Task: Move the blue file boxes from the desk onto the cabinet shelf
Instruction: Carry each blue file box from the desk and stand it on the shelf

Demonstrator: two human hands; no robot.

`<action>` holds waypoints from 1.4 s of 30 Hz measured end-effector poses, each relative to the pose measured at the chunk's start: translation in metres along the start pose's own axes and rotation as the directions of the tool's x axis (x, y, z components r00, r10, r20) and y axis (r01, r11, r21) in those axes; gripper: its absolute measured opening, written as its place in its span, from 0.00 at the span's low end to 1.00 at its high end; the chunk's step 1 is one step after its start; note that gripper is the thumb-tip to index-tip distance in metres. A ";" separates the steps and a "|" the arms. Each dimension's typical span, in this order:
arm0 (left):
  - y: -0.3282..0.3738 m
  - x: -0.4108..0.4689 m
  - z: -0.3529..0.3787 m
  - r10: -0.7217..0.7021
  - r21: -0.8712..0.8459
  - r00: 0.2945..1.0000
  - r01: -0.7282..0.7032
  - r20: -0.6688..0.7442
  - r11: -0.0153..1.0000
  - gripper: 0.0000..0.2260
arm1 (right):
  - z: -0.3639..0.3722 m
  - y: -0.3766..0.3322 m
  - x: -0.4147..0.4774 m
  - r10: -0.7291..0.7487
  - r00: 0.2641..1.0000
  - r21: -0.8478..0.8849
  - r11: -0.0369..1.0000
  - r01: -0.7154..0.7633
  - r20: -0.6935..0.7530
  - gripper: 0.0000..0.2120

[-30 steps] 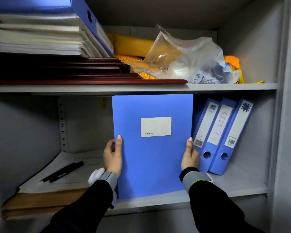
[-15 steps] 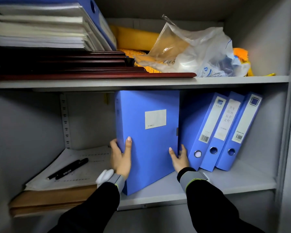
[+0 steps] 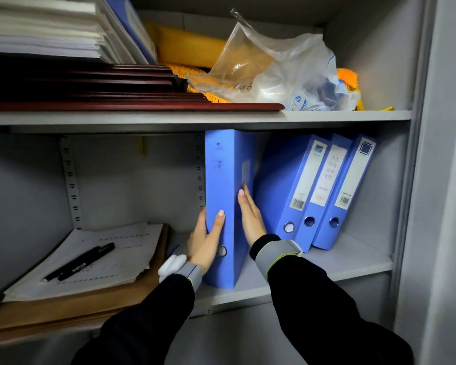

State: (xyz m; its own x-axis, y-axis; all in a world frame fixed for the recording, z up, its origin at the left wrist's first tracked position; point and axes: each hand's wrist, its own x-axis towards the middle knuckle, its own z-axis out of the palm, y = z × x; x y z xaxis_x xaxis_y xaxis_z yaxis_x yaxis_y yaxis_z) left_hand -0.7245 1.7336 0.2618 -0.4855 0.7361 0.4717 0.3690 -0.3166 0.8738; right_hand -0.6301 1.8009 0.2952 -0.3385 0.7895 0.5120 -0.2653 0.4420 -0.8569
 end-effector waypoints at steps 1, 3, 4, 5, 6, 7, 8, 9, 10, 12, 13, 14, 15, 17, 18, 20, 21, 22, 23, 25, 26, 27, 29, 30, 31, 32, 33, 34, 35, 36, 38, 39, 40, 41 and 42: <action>0.001 0.002 0.005 0.003 -0.018 1.000 -0.003 0.025 1.000 0.27 | -0.002 -0.004 -0.001 -0.024 1.000 0.002 1.000 0.024 -0.002 0.25; 0.004 0.005 0.014 0.015 -0.041 0.996 -0.011 0.091 0.999 0.25 | -0.008 -0.010 -0.006 -0.068 0.998 -0.021 0.997 0.068 0.004 0.25; 0.004 0.007 0.020 0.028 -0.049 0.991 -0.021 0.133 0.999 0.24 | -0.011 -0.011 -0.008 -0.097 0.995 -0.051 0.994 0.097 0.001 0.25; 0.005 0.008 0.026 0.039 -0.052 0.984 -0.030 0.172 0.998 0.25 | -0.015 -0.013 -0.010 -0.136 0.991 -0.090 0.987 0.135 -0.011 0.26; 0.003 0.010 0.029 0.042 -0.043 0.979 -0.034 0.198 0.998 0.26 | -0.016 -0.013 -0.010 -0.175 0.984 -0.130 0.977 0.171 -0.024 0.28; 0.002 0.011 0.035 0.040 -0.026 0.974 -0.035 0.224 0.999 0.28 | -0.021 -0.013 -0.011 -0.212 0.976 -0.179 0.963 0.200 -0.045 0.31; 0.000 0.013 0.039 0.032 0.002 0.969 -0.034 0.245 0.999 0.29 | -0.025 -0.012 -0.011 -0.243 0.968 -0.238 0.946 0.221 -0.068 0.34; -0.001 0.016 0.046 0.022 0.031 0.963 -0.031 0.268 0.999 0.30 | -0.032 -0.013 -0.009 -0.283 0.955 -0.306 0.920 0.244 -0.090 0.36; -0.003 0.018 0.050 0.009 0.064 0.959 -0.028 0.283 0.998 0.31 | -0.038 -0.013 -0.006 -0.327 0.940 -0.379 0.885 0.268 -0.097 0.36; -0.006 0.022 0.060 -0.015 0.130 0.950 -0.027 0.311 0.991 0.33 | -0.052 -0.012 0.002 -0.384 0.919 -0.519 0.807 0.283 -0.096 0.36; -0.007 0.023 0.065 -0.021 0.166 0.947 -0.035 0.320 0.986 0.34 | -0.059 -0.011 0.004 -0.390 0.915 -0.572 0.775 0.267 -0.101 0.36; -0.008 0.025 0.067 -0.024 0.206 0.947 -0.045 0.320 0.978 0.34 | -0.063 -0.012 0.006 -0.374 0.921 -0.601 0.763 0.236 -0.113 0.36; -0.010 0.027 0.072 -0.030 0.247 0.946 -0.054 0.324 0.968 0.34 | -0.069 -0.011 0.008 -0.338 0.931 -0.621 0.761 0.186 -0.136 0.36; -0.011 0.032 0.083 -0.040 0.311 0.941 -0.071 0.337 0.948 0.34 | -0.085 -0.008 0.013 -0.287 0.945 -0.675 0.730 0.108 -0.160 0.36; -0.012 0.035 0.088 -0.043 0.321 0.940 -0.072 0.339 0.944 0.34 | -0.091 -0.007 0.015 -0.278 0.951 -0.714 0.693 0.101 -0.134 0.36; -0.015 0.042 0.095 -0.052 0.316 0.941 -0.060 0.335 0.947 0.34 | -0.100 -0.003 0.018 -0.256 0.966 -0.786 0.606 0.124 -0.044 0.36; -0.017 0.046 0.096 -0.056 0.311 0.943 -0.052 0.328 0.949 0.33 | -0.101 0.001 0.020 -0.228 0.974 -0.815 0.565 0.126 -0.008 0.36; -0.021 0.050 0.096 -0.059 0.302 0.946 -0.043 0.320 0.952 0.33 | -0.102 0.005 0.021 -0.190 0.982 -0.841 0.529 0.114 0.014 0.36; -0.024 0.056 0.097 -0.058 0.289 0.949 -0.036 0.310 0.957 0.32 | -0.104 0.009 0.022 -0.144 0.989 -0.865 0.493 0.098 0.030 0.36; -0.032 0.062 0.094 -0.060 0.259 0.952 -0.020 0.299 0.966 0.31 | -0.106 0.018 0.022 -0.068 0.996 -0.912 0.403 0.079 0.057 0.36; -0.036 0.068 0.097 -0.050 0.238 0.950 -0.026 0.310 0.971 0.31 | -0.109 0.024 0.025 -0.063 0.996 -0.935 0.347 0.076 0.057 0.35; -0.039 0.070 0.097 -0.043 0.228 0.947 -0.033 0.319 0.973 0.31 | -0.111 0.029 0.025 -0.069 0.996 -0.948 0.308 0.080 0.061 0.35; -0.042 0.075 0.098 -0.034 0.221 0.944 -0.042 0.328 0.974 0.31 | -0.113 0.035 0.027 -0.091 0.994 -0.956 0.281 0.083 0.060 0.35; -0.043 0.076 0.099 -0.029 0.214 0.944 -0.045 0.330 0.976 0.31 | -0.113 0.036 0.028 -0.099 0.993 -0.958 0.275 0.083 0.058 0.35; -0.044 0.077 0.099 -0.029 0.207 0.943 -0.042 0.330 0.977 0.31 | -0.110 0.038 0.028 -0.103 0.993 -0.959 0.272 0.082 0.055 0.35; -0.045 0.078 0.099 -0.029 0.203 0.943 -0.041 0.331 0.978 0.31 | -0.108 0.037 0.028 -0.105 0.993 -0.962 0.264 0.076 0.050 0.35; -0.044 0.077 0.100 -0.037 0.204 0.943 -0.033 0.331 0.978 0.31 | -0.106 0.036 0.027 -0.106 0.993 -0.967 0.245 0.069 0.044 0.35; -0.043 0.076 0.100 -0.052 0.211 0.945 -0.018 0.324 0.977 0.31 | -0.104 0.035 0.025 -0.105 0.994 -0.973 0.222 0.057 0.035 0.35; -0.041 0.075 0.099 -0.065 0.223 0.944 -0.009 0.322 0.975 0.31 | -0.102 0.033 0.024 -0.106 0.994 -0.978 0.203 0.047 0.026 0.35; -0.038 0.075 0.098 -0.080 0.247 0.943 -0.002 0.323 0.969 0.32 | -0.099 0.029 0.023 -0.113 0.993 -0.981 0.190 0.038 0.016 0.35; -0.029 0.076 0.095 -0.092 0.306 0.946 -0.008 0.311 0.952 0.31 | -0.095 0.020 0.024 -0.166 0.986 -0.980 0.198 0.022 -0.011 0.33; -0.028 0.071 0.089 -0.094 0.322 0.956 -0.001 0.279 0.947 0.30 | -0.091 0.016 0.020 -0.192 0.981 -0.976 0.216 0.034 -0.008 0.32; -0.024 0.069 0.085 -0.074 0.302 0.969 -0.001 0.237 0.953 0.28 | -0.089 0.010 0.018 -0.250 0.968 -0.971 0.231 0.056 -0.004 0.29; -0.019 0.068 0.084 -0.047 0.263 0.978 -0.008 0.204 0.965 0.25 | -0.090 0.005 0.019 -0.322 0.947 -0.965 0.246 0.088 0.004 0.26; -0.015 0.063 0.078 -0.042 0.217 0.983 0.002 0.176 0.976 0.23 | -0.086 0.002 0.016 -0.390 0.921 -0.955 0.265 0.130 0.017 0.23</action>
State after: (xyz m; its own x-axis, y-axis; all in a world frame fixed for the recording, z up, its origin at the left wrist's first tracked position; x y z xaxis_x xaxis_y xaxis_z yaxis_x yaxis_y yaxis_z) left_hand -0.6988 1.8314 0.2693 -0.3531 0.8425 0.4068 0.5309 -0.1776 0.8286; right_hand -0.5581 1.8510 0.2969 -0.2241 0.5473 0.8063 0.7479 0.6270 -0.2178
